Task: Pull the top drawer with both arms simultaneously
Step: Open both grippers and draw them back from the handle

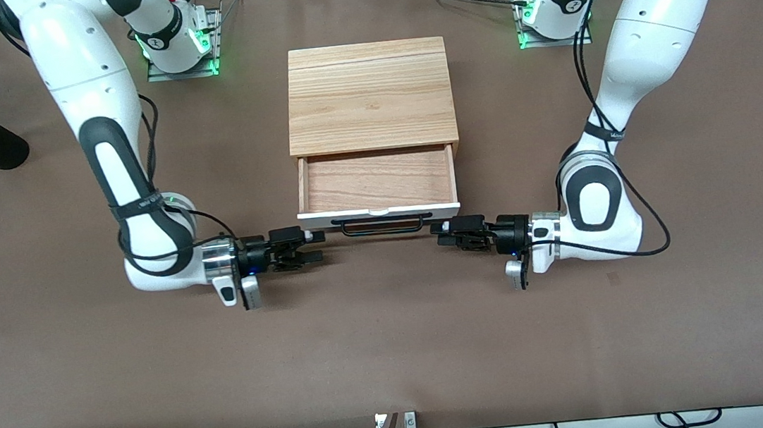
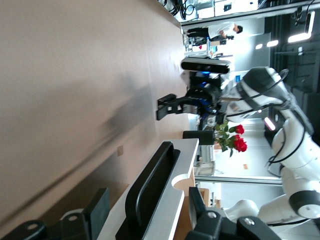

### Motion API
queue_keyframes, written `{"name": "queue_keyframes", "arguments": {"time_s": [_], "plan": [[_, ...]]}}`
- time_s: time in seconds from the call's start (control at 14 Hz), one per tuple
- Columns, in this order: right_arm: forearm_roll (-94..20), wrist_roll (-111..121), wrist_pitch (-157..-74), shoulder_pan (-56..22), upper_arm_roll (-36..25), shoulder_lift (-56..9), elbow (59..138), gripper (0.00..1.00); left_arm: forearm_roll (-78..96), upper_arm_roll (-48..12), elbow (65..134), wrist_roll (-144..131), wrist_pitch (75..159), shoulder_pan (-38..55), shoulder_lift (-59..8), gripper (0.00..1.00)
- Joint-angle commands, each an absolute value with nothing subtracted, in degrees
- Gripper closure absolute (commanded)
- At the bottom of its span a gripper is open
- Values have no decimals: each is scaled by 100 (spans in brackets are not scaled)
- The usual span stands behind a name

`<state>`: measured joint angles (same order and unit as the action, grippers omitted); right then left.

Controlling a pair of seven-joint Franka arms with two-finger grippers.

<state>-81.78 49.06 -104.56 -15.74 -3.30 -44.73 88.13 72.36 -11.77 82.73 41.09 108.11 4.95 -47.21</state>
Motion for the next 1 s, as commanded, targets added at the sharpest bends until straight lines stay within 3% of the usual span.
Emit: {"name": "queue_keyframes", "arguments": {"time_s": [0.0, 0.57, 0.93], "plan": [[-7159, 4020, -10450, -1521, -360, -3948, 8824, 0, 6970, -1125, 8165, 4078, 10767, 510, -4615, 28], [-3713, 3604, -10310, -1274, -948, -3200, 8859, 0, 6110, -976, 7840, 3965, 10740, 352, -4342, 31], [-1508, 2166, -9722, -1344, -1028, -2305, 8833, 0, 5319, -976, 7831, 3867, 10705, 150, -4052, 32]]}}
